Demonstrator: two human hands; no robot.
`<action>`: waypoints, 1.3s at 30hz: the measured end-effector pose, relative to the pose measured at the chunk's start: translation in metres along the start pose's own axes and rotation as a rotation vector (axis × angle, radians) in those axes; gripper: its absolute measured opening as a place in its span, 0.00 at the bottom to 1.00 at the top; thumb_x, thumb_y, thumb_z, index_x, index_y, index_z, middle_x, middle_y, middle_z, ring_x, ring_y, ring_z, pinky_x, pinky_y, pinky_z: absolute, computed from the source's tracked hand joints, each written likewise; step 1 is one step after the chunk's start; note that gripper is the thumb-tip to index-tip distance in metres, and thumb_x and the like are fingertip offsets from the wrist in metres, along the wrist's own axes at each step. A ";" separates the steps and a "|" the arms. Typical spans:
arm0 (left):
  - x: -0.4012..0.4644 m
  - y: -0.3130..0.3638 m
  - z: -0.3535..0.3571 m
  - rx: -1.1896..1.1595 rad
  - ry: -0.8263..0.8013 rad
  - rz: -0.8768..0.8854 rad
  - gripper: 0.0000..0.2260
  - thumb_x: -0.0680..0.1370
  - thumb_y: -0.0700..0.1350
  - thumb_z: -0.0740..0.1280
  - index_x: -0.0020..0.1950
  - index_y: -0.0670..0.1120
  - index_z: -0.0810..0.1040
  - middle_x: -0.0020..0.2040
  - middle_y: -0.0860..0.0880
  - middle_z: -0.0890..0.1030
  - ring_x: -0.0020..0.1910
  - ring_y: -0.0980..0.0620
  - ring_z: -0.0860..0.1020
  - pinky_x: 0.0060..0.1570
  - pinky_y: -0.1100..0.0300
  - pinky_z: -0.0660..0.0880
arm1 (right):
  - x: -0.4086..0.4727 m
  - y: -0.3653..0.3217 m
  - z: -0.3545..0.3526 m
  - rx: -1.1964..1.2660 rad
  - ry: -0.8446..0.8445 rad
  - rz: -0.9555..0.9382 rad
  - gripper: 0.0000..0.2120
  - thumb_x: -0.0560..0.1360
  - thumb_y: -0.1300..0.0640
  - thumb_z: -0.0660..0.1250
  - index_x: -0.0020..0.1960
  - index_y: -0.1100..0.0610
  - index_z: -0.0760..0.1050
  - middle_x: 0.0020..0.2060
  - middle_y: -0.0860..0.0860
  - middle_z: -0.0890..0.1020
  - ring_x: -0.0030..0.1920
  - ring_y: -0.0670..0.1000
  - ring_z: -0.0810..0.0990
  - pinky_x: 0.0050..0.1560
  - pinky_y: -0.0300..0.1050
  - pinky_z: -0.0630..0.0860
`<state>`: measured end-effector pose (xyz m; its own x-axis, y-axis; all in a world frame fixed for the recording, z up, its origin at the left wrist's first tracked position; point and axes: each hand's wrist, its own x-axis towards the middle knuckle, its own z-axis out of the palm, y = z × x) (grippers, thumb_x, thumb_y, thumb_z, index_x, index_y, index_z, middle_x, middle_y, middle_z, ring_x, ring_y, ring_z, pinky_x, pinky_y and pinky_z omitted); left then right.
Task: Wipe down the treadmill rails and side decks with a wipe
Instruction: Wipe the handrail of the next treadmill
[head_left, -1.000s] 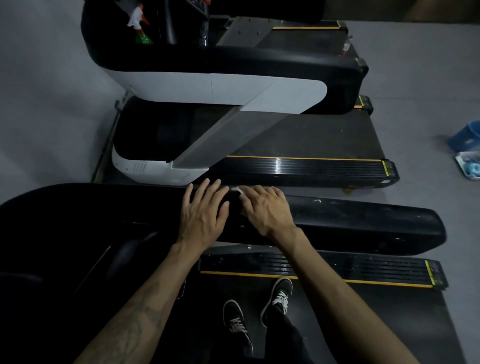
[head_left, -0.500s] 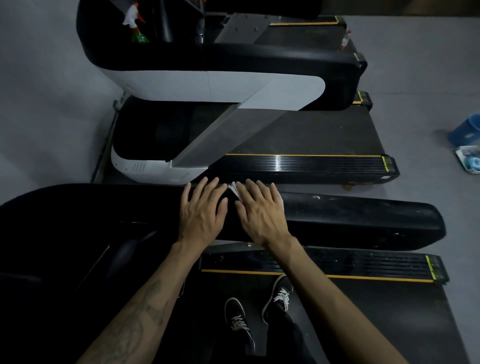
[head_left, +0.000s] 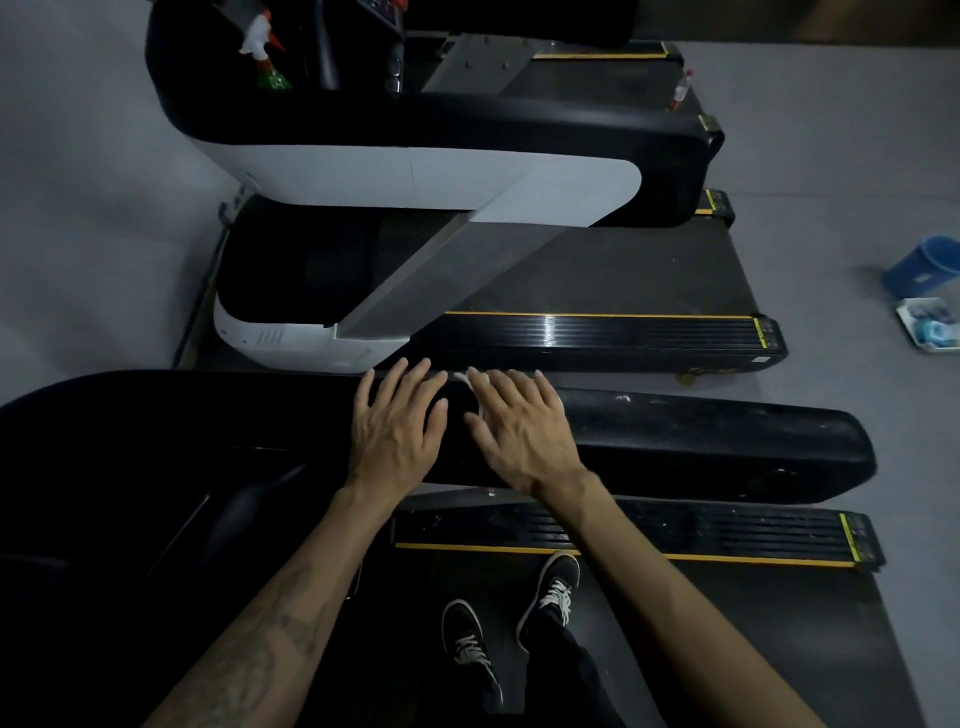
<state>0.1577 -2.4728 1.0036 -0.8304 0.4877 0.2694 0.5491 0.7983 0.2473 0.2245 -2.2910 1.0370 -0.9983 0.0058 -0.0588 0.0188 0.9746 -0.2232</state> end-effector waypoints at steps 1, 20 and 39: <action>0.000 -0.001 0.000 0.002 -0.006 0.003 0.21 0.85 0.54 0.54 0.73 0.49 0.75 0.74 0.47 0.75 0.77 0.46 0.68 0.77 0.40 0.56 | 0.004 0.003 -0.003 -0.003 -0.027 0.014 0.35 0.81 0.37 0.38 0.82 0.51 0.59 0.75 0.51 0.71 0.76 0.54 0.67 0.80 0.56 0.53; 0.001 0.001 -0.001 0.006 -0.031 -0.005 0.22 0.86 0.54 0.52 0.74 0.49 0.74 0.75 0.47 0.74 0.78 0.46 0.67 0.77 0.41 0.56 | -0.001 0.007 -0.003 0.027 0.022 0.208 0.31 0.82 0.38 0.43 0.75 0.51 0.69 0.68 0.51 0.77 0.71 0.56 0.72 0.79 0.58 0.55; 0.002 0.003 -0.003 0.036 -0.051 -0.005 0.22 0.85 0.53 0.51 0.72 0.46 0.75 0.73 0.45 0.75 0.77 0.43 0.68 0.76 0.36 0.59 | -0.025 -0.004 0.011 -0.027 0.091 0.203 0.32 0.83 0.41 0.42 0.82 0.55 0.57 0.78 0.57 0.66 0.80 0.59 0.59 0.81 0.61 0.50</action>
<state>0.1578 -2.4706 1.0074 -0.8372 0.5004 0.2206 0.5421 0.8125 0.2143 0.2499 -2.2972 1.0289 -0.9751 0.2216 -0.0114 0.2197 0.9570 -0.1896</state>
